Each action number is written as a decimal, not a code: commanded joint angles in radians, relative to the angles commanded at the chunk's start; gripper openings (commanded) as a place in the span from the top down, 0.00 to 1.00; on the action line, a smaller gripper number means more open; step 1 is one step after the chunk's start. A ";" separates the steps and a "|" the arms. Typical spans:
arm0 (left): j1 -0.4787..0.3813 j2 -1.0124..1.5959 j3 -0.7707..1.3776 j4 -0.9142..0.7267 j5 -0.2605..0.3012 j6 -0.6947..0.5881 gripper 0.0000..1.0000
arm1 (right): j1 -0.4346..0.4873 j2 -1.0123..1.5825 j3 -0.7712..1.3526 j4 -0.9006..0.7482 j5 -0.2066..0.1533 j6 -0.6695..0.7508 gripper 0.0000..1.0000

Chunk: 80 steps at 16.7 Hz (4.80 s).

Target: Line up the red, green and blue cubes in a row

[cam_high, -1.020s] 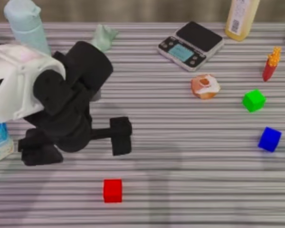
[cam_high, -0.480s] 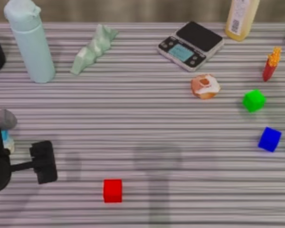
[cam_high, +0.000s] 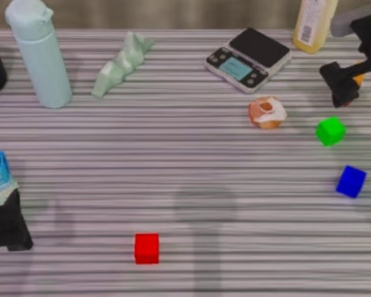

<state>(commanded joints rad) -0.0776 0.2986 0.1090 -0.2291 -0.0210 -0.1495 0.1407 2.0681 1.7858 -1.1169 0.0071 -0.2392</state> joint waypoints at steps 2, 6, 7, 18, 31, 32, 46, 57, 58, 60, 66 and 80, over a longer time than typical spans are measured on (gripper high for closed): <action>0.039 -0.124 -0.050 0.082 0.007 0.059 0.00 | 0.009 0.137 0.128 -0.069 0.000 -0.015 0.00; 0.089 -0.276 -0.102 0.207 0.019 0.137 0.00 | 0.019 0.301 0.290 -0.152 -0.002 -0.033 0.00; 0.095 -0.292 -0.107 0.222 0.020 0.146 0.00 | 0.020 0.316 0.307 -0.160 -0.002 -0.035 0.00; 0.098 -0.299 -0.109 0.229 0.021 0.149 0.00 | 0.020 0.360 0.200 -0.007 -0.002 -0.036 0.00; 0.098 -0.299 -0.109 0.229 0.021 0.149 0.00 | 0.022 0.393 0.120 0.102 -0.001 -0.034 0.38; 0.098 -0.299 -0.109 0.229 0.021 0.149 0.00 | 0.022 0.393 0.120 0.102 -0.001 -0.034 0.45; 0.098 -0.299 -0.109 0.229 0.021 0.149 0.00 | 0.022 0.393 0.120 0.102 -0.001 -0.034 1.00; 0.098 -0.299 -0.109 0.229 0.021 0.149 0.00 | 0.028 0.318 0.292 -0.132 -0.006 -0.031 1.00; 0.098 -0.299 -0.109 0.229 0.021 0.149 0.00 | 0.029 0.315 0.297 -0.138 -0.006 -0.031 1.00; 0.098 -0.299 -0.109 0.229 0.021 0.149 0.00 | 0.029 0.315 0.297 -0.138 -0.006 -0.031 1.00; 0.098 -0.299 -0.109 0.229 0.021 0.149 0.00 | 0.101 0.285 0.248 -0.123 -0.005 0.082 1.00; 0.098 -0.299 -0.109 0.229 0.021 0.149 0.00 | 0.701 -0.052 -0.226 0.005 0.005 1.076 1.00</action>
<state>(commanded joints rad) 0.0200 0.0000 0.0000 0.0000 0.0000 0.0000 0.8415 2.0162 1.5597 -1.1116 0.0125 0.8373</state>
